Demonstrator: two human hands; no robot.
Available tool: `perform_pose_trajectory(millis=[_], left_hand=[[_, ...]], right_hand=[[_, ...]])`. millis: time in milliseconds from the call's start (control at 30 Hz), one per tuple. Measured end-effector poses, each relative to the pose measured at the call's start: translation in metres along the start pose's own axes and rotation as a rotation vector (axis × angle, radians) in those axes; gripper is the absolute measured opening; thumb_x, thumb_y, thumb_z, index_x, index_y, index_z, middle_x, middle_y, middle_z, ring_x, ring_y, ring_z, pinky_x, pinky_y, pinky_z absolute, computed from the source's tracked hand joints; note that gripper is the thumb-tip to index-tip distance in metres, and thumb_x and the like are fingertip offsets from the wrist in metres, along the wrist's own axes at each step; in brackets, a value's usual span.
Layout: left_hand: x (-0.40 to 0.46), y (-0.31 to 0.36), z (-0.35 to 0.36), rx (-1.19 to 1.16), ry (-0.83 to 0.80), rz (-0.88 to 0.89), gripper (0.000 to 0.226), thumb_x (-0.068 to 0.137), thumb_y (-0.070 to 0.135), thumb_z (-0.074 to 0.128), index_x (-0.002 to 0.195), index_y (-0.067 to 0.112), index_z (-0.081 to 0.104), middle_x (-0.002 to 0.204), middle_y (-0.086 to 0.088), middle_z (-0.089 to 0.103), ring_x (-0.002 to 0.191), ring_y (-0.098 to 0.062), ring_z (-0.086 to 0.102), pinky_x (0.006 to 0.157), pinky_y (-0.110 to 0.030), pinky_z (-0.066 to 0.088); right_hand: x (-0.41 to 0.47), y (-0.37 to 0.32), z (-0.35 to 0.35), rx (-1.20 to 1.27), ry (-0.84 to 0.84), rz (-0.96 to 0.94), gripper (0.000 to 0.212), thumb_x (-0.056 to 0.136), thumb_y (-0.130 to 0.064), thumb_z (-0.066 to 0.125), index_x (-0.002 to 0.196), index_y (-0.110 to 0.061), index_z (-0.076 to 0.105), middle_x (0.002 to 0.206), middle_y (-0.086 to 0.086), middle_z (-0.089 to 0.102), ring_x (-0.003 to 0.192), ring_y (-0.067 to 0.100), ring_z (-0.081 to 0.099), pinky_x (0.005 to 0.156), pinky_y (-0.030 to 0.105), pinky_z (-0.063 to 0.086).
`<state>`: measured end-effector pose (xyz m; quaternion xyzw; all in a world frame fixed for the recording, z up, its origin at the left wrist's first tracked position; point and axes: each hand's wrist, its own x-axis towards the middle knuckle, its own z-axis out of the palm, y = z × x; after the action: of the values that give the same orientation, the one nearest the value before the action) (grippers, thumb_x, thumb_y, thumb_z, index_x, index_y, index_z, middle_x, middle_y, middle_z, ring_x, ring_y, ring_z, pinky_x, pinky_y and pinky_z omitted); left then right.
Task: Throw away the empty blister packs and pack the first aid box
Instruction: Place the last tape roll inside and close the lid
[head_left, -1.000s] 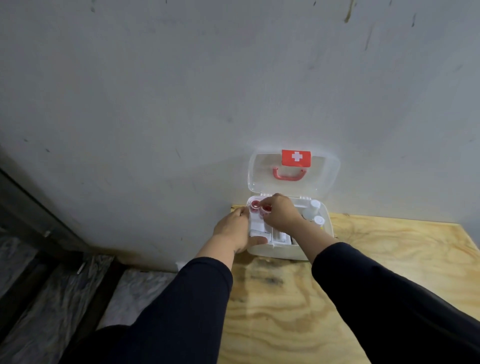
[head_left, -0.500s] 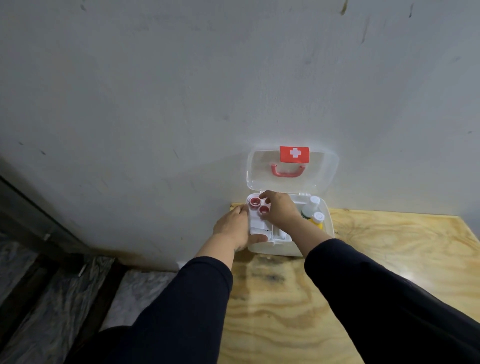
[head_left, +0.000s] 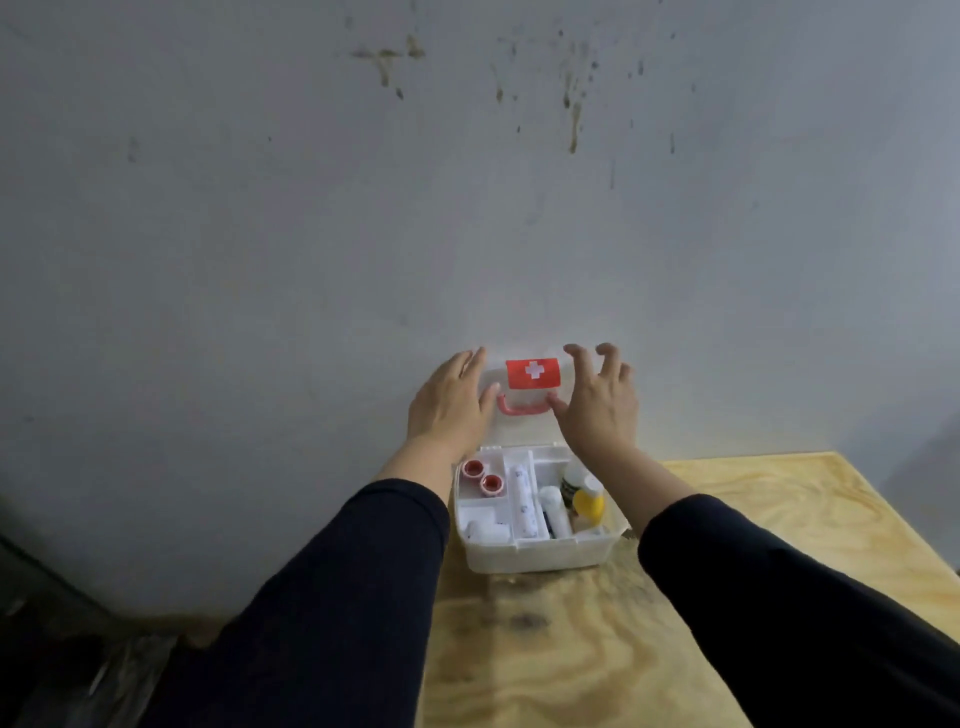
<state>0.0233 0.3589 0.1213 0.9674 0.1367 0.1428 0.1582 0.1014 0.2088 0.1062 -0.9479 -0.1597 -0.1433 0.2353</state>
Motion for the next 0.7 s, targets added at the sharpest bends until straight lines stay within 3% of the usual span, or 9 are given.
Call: perform_pose_trajectory(millis=[167, 433, 533, 700], left_hand=[[0.006, -0.002, 0.008, 0.044, -0.089, 0.009, 0.058, 0.101, 0.043, 0.032, 0.153, 0.021, 0.018, 0.162, 0.001, 0.017, 0.148, -0.018, 0.017, 0.117, -0.036, 0.025], [-0.031, 0.003, 0.006, 0.127, 0.009, 0.093, 0.057, 0.101, 0.036, 0.037, 0.151, 0.015, 0.022, 0.159, -0.003, 0.022, 0.146, -0.020, 0.022, 0.119, -0.033, 0.019], [-0.051, 0.007, 0.012, 0.118, 0.001, 0.137, 0.057, 0.101, 0.034, 0.037, 0.151, 0.014, 0.020, 0.161, -0.002, 0.018, 0.149, -0.017, 0.015, 0.121, -0.032, 0.010], [-0.085, 0.019, 0.033, 0.138, -0.085, 0.180, 0.062, 0.100, 0.032, 0.036, 0.154, 0.014, 0.010, 0.163, 0.000, 0.010, 0.151, -0.015, 0.005, 0.122, -0.033, 0.002]], right_hand=[[0.015, 0.000, 0.003, 0.090, -0.119, 0.083, 0.054, 0.087, -0.038, 0.061, 0.137, -0.031, 0.041, 0.145, 0.013, 0.030, 0.127, 0.037, 0.037, 0.099, 0.045, 0.042], [-0.019, 0.006, -0.006, 0.093, -0.053, 0.050, 0.052, 0.086, -0.045, 0.060, 0.133, -0.033, 0.044, 0.143, 0.010, 0.031, 0.123, 0.033, 0.040, 0.090, 0.043, 0.049], [-0.046, 0.011, -0.008, 0.090, -0.031, 0.028, 0.052, 0.084, -0.044, 0.062, 0.132, -0.033, 0.045, 0.144, 0.010, 0.030, 0.121, 0.032, 0.042, 0.086, 0.041, 0.050], [-0.096, 0.027, -0.005, 0.191, -0.069, 0.076, 0.053, 0.085, -0.035, 0.064, 0.133, -0.032, 0.042, 0.153, 0.005, 0.015, 0.135, 0.027, 0.029, 0.095, 0.038, 0.046]])
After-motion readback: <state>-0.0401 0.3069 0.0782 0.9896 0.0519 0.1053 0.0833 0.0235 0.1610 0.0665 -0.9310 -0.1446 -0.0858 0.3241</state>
